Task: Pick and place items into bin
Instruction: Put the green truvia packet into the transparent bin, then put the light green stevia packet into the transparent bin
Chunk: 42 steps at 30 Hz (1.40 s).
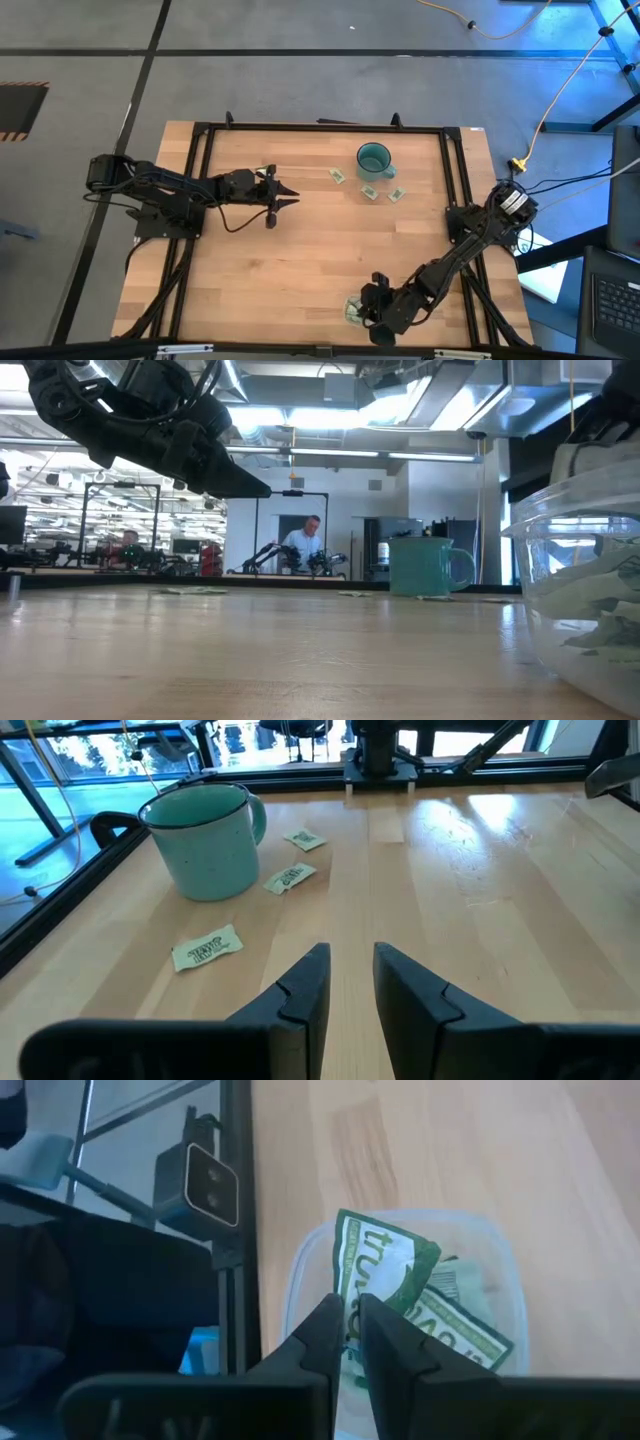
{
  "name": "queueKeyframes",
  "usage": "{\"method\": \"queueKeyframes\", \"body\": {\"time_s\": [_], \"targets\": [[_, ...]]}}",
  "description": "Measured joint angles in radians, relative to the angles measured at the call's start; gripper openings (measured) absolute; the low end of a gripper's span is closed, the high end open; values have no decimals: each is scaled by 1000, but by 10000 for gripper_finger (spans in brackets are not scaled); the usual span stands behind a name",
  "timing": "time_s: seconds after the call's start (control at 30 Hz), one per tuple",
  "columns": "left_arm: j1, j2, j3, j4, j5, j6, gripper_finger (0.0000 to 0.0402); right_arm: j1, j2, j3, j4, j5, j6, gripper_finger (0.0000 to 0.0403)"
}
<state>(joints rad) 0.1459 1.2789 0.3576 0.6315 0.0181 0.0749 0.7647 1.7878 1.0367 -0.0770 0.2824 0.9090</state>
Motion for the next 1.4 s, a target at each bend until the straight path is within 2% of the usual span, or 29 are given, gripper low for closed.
{"method": "queueKeyframes", "body": {"time_s": [0.4, 0.77, 0.87, 0.93, 1.17, 1.27, 1.4], "targets": [[0, 0, 0, 0, 0, -1, 75, 0, 0, 0, -36, -34, 3, 42], [0, 0, 0, 0, 0, 0, 75, -4, -1, 0, -33, -44, -15, 126], [0, 0, 0, 0, 0, 0, 75, -15, -30, 0, -38, -39, -20, 137], [0, 0, 0, 0, 0, 0, 75, -28, -76, 0, -60, 4, -19, 139], [0, 0, 0, 0, 0, 0, 75, -120, -286, 1, -398, 160, -1, 140], [0, 0, 0, -1, 0, 0, 75, -211, -357, -7, -622, 172, 62, 140], [0, 0, 0, -1, 0, 0, 75, -370, -441, -62, -821, 153, 128, 140]]}}
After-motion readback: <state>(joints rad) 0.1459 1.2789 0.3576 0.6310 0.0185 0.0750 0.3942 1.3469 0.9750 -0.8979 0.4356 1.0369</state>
